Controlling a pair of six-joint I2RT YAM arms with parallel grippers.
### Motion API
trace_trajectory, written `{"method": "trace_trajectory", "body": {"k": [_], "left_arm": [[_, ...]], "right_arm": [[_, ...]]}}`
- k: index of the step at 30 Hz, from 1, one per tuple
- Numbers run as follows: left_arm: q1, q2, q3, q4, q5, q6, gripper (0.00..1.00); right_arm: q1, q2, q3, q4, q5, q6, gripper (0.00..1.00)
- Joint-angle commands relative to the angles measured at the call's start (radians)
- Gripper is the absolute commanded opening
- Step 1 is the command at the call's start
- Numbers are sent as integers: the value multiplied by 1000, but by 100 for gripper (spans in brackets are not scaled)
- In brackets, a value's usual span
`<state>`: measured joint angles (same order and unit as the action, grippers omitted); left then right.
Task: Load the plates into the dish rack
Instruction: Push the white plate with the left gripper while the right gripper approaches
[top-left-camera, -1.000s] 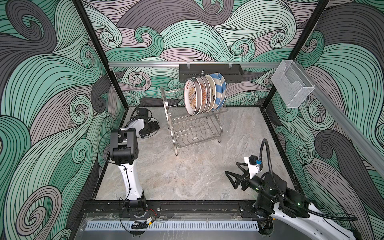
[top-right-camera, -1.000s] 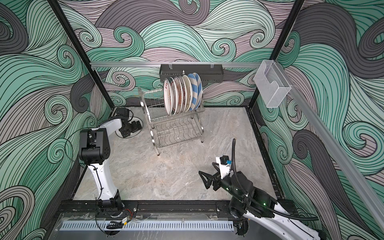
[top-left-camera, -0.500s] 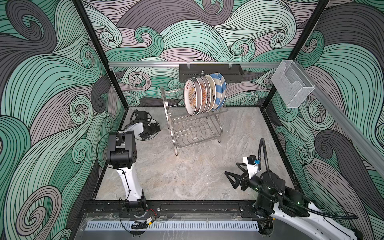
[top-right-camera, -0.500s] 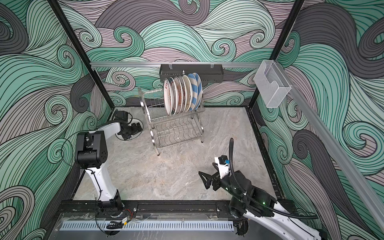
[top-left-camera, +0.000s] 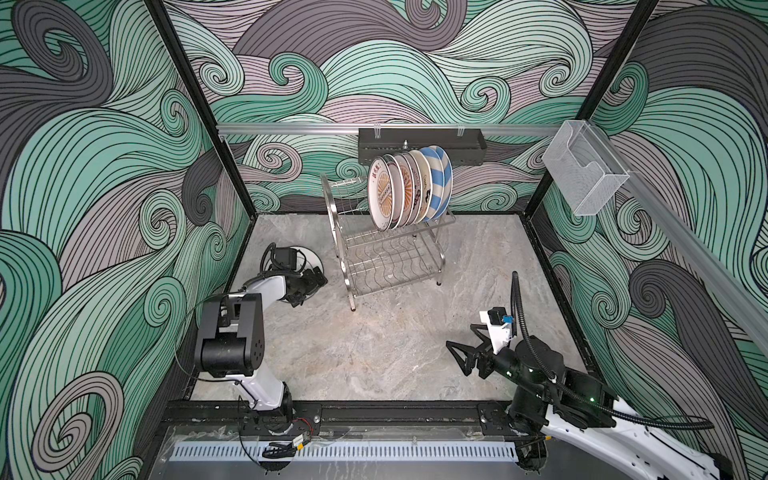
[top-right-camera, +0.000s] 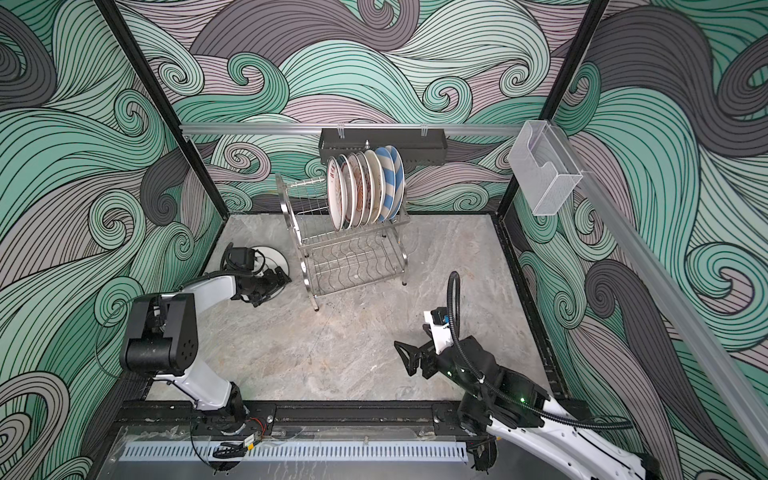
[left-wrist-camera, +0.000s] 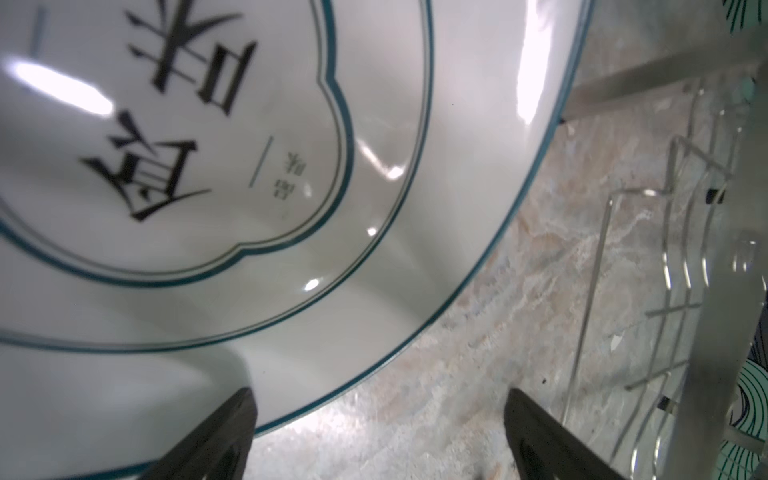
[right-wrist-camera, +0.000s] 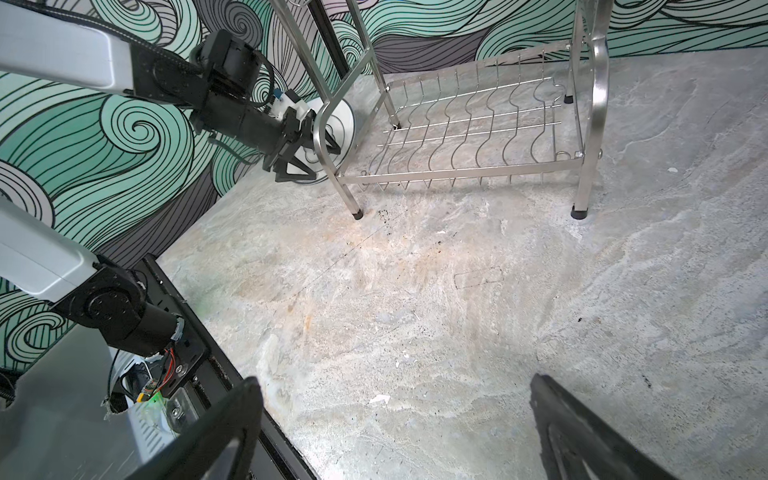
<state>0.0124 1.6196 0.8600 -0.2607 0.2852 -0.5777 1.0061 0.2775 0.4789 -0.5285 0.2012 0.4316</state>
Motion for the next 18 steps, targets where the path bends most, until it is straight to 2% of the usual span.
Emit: {"method": "trace_trajectory", "body": {"k": [1, 6, 10, 18], "left_arm": [[-35, -45, -86, -123, 22, -66, 96], [-38, -164, -181, -161, -14, -63, 96], [-49, -250, -255, -167, 5, -82, 97], [-162, -416, -371, -175, 17, -183, 97]], "right_arm": [[-5, 35, 38, 7, -22, 15, 100], [-9, 84, 53, 29, -45, 15, 100], [-14, 116, 59, 50, -79, 20, 100], [-24, 190, 78, 57, -109, 53, 100]]}}
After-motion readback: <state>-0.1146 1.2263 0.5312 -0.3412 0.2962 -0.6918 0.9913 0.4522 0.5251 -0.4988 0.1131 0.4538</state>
